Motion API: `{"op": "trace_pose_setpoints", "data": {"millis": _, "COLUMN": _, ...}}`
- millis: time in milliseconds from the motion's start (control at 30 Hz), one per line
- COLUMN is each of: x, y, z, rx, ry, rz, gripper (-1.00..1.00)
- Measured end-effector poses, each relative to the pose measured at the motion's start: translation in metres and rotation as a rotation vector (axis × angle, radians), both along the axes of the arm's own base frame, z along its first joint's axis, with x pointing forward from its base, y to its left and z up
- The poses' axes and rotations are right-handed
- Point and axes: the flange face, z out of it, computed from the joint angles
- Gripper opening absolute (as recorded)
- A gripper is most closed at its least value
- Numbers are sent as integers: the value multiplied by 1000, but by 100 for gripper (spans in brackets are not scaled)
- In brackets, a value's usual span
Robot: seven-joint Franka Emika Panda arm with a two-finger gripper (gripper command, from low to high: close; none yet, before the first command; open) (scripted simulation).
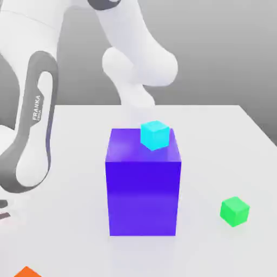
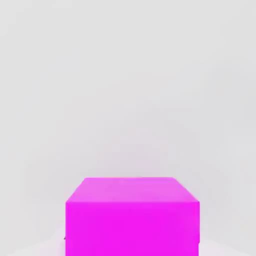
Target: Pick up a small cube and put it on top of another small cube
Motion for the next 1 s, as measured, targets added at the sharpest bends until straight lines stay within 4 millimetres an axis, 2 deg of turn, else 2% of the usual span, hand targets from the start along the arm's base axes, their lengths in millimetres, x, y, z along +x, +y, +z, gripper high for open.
{"op": "trace_pose_setpoints", "data": {"millis": 100, "x": 14, "y": 29, "z": 16, "rx": 19, "ry": -23, "rz": 142, "gripper": -100}}
{"op": "trace_pose_setpoints", "data": {"millis": 267, "x": 38, "y": 90, "z": 35, "rx": 47, "ry": -70, "rz": 434, "gripper": -100}}
{"op": "trace_pose_setpoints", "data": {"millis": 500, "x": 57, "y": 178, "z": 59, "rx": 65, "ry": -131, "rz": 854, "gripper": -100}}
{"op": "trace_pose_setpoints", "data": {"millis": 733, "x": 60, "y": 265, "z": 79, "rx": 62, "ry": -181, "rz": 1278, "gripper": -100}}
{"op": "trace_pose_setpoints", "data": {"millis": 1000, "x": 44, "y": 363, "z": 96, "rx": 41, "ry": -217, "rz": 1769, "gripper": -100}}
